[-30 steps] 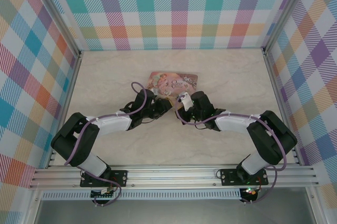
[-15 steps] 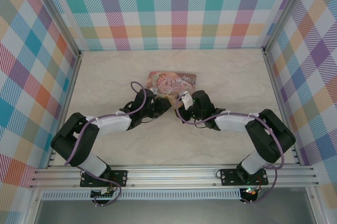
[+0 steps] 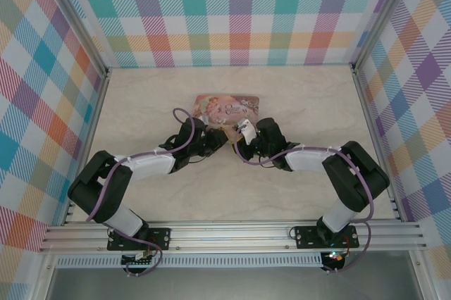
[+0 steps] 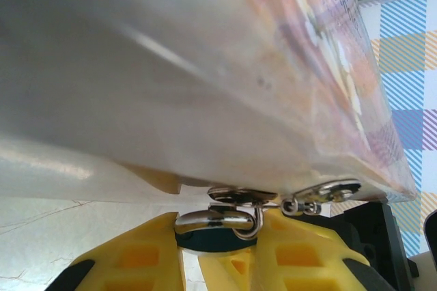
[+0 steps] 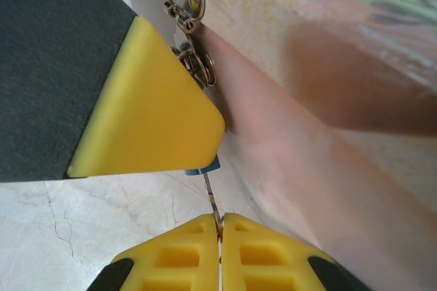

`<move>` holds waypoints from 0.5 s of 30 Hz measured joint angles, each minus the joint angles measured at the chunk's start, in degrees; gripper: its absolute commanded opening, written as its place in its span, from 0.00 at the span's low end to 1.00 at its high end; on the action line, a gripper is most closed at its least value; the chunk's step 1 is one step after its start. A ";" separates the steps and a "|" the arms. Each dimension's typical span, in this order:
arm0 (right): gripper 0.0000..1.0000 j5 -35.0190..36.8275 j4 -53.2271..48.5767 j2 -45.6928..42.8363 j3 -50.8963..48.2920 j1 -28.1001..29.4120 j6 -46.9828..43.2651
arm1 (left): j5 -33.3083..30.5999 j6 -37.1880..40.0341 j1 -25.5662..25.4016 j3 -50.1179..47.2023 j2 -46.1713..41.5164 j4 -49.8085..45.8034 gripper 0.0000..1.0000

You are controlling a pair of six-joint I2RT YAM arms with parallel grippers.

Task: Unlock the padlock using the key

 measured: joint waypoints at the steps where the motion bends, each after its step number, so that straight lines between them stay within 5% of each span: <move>1: 0.08 -0.26 0.00 0.04 0.20 -0.09 -0.22 | 0.04 0.02 0.00 0.07 0.00 0.02 0.10; 15: 0.08 -4.66 -0.96 2.54 4.13 -1.14 2.27 | -0.52 0.42 0.70 0.55 0.07 0.85 0.10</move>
